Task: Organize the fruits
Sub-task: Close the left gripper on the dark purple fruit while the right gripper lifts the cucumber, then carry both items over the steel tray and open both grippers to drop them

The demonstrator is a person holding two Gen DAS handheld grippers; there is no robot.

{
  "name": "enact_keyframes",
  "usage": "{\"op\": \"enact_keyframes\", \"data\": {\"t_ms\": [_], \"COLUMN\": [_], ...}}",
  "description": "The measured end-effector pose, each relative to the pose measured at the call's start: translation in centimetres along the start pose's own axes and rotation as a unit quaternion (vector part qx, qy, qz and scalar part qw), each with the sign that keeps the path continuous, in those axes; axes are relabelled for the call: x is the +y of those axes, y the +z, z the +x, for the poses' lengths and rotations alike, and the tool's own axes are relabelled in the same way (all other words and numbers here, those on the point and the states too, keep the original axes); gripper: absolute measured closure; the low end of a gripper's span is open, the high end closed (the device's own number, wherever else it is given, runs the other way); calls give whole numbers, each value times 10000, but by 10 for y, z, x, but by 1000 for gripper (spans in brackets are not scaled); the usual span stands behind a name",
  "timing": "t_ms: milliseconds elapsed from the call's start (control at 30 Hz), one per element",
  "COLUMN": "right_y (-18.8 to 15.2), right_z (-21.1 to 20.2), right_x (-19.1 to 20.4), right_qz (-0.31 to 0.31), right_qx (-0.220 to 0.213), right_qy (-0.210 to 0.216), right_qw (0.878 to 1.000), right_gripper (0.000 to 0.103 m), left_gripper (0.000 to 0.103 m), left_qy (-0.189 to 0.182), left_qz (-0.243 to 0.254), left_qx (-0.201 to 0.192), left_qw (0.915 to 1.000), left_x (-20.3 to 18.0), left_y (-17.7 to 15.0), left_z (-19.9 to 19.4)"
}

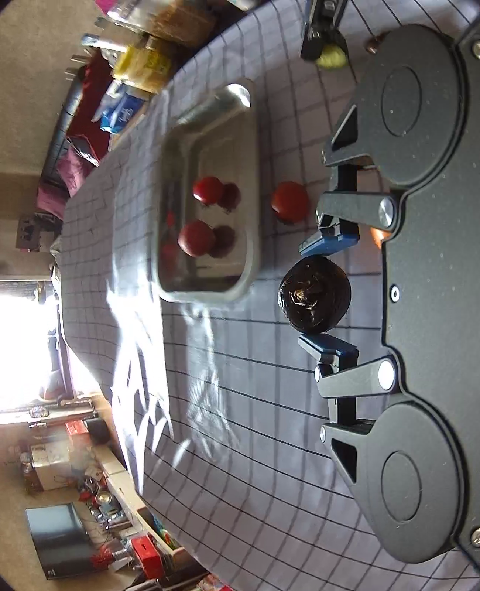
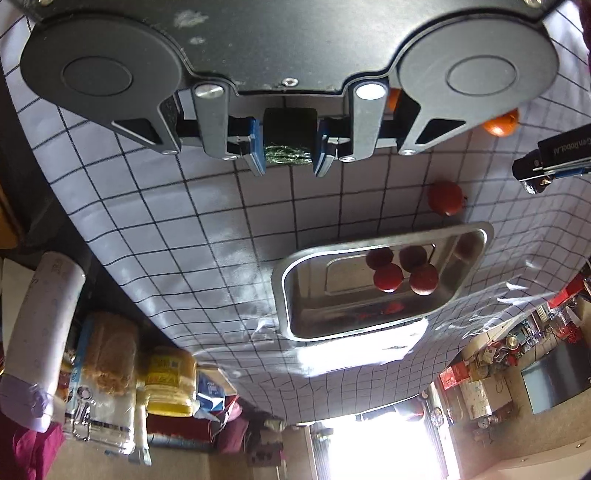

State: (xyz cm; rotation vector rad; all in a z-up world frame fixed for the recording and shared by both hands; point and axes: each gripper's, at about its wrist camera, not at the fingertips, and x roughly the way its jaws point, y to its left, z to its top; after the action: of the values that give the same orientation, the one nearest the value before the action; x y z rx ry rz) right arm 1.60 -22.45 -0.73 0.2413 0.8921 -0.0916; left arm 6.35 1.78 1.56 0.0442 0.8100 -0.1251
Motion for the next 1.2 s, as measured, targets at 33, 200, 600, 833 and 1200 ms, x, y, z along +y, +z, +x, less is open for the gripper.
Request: {"op": "enact_keyframes", "data": {"t_ms": [33,200,600,833,1200], "right_y": [6,35,96,99,79], "right_z": [1,2,30,49,62], "right_x": [1,16,47,49,58], "right_qz": [27,138,484,568,206], "right_qx": [22,-108,-389,-576,-972], "right_qy": [29,14,-22,-79,-300], "right_qw": [10000,9998,9981,9967,9946], "right_gripper": [73,73,73,73,73], "left_gripper": [50,50,50,50,50], "left_qy": [-30,-94,395,371,441], "left_qz": [-16,-297,-681,-991,-627], "left_qx": [-32,-229,-136,-71,-19], "left_qw": [10000,9993,9968,9944,9971], "left_x": [-2,-11,-25,-17,-30], "left_y": [6,43,87,85,69], "left_z": [-3,-2,46,74,97]}}
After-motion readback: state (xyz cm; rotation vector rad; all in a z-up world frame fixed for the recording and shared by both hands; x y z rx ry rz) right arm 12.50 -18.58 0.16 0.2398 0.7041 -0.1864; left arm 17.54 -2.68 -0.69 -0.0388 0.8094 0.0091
